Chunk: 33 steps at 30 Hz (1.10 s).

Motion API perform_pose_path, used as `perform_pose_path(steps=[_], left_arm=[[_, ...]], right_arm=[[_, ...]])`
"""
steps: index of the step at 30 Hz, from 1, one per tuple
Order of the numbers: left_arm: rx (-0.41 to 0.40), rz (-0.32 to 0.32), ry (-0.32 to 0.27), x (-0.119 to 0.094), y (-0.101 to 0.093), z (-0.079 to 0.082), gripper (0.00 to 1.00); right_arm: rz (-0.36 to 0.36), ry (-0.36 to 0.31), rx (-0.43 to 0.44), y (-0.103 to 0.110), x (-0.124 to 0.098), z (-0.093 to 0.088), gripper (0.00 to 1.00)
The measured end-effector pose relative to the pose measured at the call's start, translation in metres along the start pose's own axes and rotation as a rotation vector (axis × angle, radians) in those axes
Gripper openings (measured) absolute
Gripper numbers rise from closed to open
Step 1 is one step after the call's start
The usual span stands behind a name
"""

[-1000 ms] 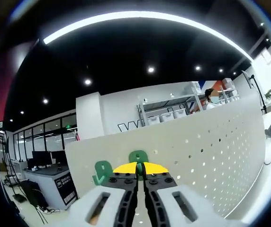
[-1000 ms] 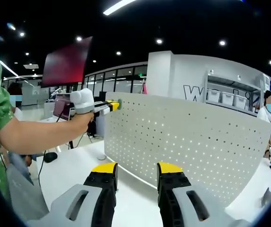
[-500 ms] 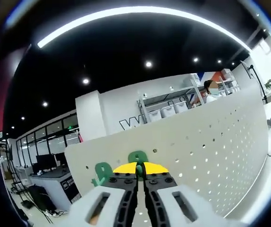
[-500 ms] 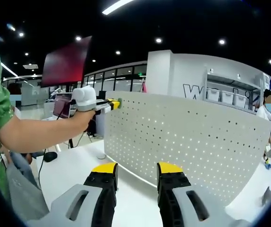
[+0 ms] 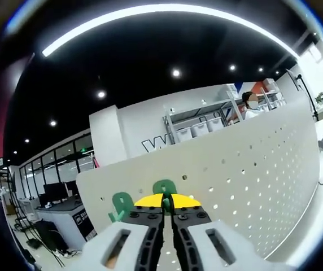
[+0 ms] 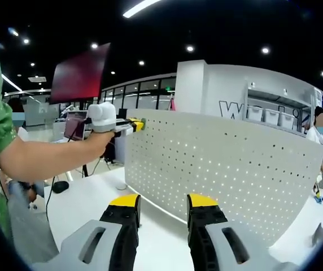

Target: Insert the hook assembly into the mounting plate slot until the hook locks in place.

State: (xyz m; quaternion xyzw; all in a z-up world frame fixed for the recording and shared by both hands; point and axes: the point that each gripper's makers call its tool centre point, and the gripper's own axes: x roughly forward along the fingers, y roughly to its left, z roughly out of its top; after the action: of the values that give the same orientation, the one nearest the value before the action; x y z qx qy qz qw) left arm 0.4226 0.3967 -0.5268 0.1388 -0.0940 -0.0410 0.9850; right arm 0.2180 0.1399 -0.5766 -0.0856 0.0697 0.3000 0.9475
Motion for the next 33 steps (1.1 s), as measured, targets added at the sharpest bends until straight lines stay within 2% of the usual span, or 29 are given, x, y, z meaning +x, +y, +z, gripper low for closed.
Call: perform_pose_path(steps=[8,13,33], left_arm=[[-0.028,-0.015,0.001,0.001,-0.001,0.000,0.12],[-0.072,-0.017,-0.003,0.001,0.002,0.002,0.19],[-0.119,-0.039,-0.003,-0.017,-0.004,0.007,0.31]], right_arm=[[0.006,0.000,-0.001,0.001,0.001,0.000,0.33],[0.007,-0.006,-0.002,0.001,0.000,0.002,0.33],[0.024,-0.019,-0.007,0.007,-0.002,0.005,0.33]])
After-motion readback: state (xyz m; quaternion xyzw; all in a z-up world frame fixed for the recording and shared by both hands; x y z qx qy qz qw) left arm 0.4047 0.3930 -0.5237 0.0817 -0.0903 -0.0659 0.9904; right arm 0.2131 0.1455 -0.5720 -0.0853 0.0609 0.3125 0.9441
